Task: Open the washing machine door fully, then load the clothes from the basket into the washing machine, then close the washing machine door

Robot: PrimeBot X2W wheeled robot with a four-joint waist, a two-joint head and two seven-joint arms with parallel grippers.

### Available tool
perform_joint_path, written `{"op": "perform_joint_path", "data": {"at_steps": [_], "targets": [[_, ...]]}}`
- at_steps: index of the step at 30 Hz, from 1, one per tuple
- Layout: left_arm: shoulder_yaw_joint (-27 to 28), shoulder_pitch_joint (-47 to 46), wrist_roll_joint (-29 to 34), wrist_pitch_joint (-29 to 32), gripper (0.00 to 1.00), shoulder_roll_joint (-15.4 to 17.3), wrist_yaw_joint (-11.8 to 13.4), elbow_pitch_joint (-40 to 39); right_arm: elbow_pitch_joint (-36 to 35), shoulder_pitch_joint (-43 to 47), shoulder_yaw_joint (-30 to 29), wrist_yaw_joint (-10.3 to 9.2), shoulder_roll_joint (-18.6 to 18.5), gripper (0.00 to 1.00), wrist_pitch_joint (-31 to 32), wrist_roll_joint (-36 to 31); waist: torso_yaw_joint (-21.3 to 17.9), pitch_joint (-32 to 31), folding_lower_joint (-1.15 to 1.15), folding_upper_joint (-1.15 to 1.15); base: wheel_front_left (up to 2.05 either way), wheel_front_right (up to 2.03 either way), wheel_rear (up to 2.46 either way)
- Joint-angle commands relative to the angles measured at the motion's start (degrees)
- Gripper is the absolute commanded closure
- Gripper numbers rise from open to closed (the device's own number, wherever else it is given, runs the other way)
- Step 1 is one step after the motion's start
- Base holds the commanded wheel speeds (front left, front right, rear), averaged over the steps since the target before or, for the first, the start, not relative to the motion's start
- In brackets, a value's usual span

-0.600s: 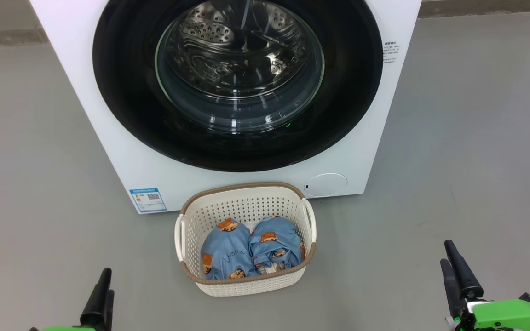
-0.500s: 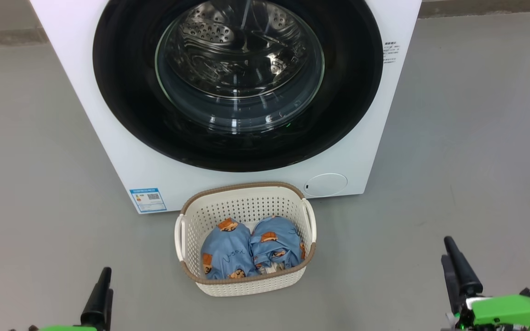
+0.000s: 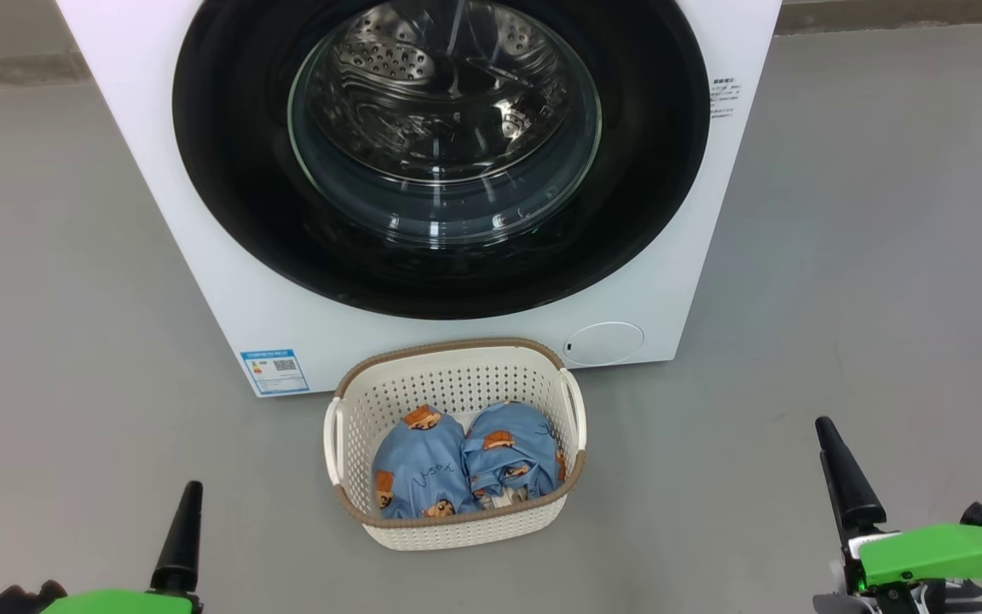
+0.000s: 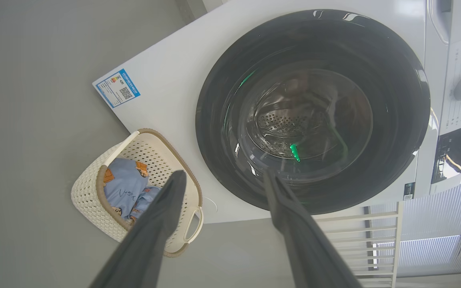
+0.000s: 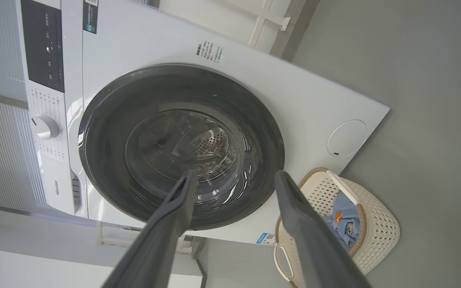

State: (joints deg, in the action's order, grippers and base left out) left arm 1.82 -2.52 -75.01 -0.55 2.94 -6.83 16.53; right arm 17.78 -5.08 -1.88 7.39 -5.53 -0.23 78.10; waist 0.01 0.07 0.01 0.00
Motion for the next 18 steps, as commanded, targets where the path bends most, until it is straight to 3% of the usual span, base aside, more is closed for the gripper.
{"op": "perform_joint_path", "data": {"at_steps": [1,18], "targets": [[0.4,-2.8,2.1,-0.6,0.00,1.5,-0.3,-1.9,-1.7,-3.3,1.0,0.04,-1.1,0.00,-1.0,-1.7,0.0,0.0,-0.01,0.00,0.00,0.00,0.00],[-0.8,-3.3,15.4,-3.5,0.00,3.1,-0.4,-2.7,-2.1,-5.1,3.1,0.05,-2.7,0.00,-3.9,-13.7,0.0,-0.1,-0.01,0.00,0.00,0.00,0.00]]}}
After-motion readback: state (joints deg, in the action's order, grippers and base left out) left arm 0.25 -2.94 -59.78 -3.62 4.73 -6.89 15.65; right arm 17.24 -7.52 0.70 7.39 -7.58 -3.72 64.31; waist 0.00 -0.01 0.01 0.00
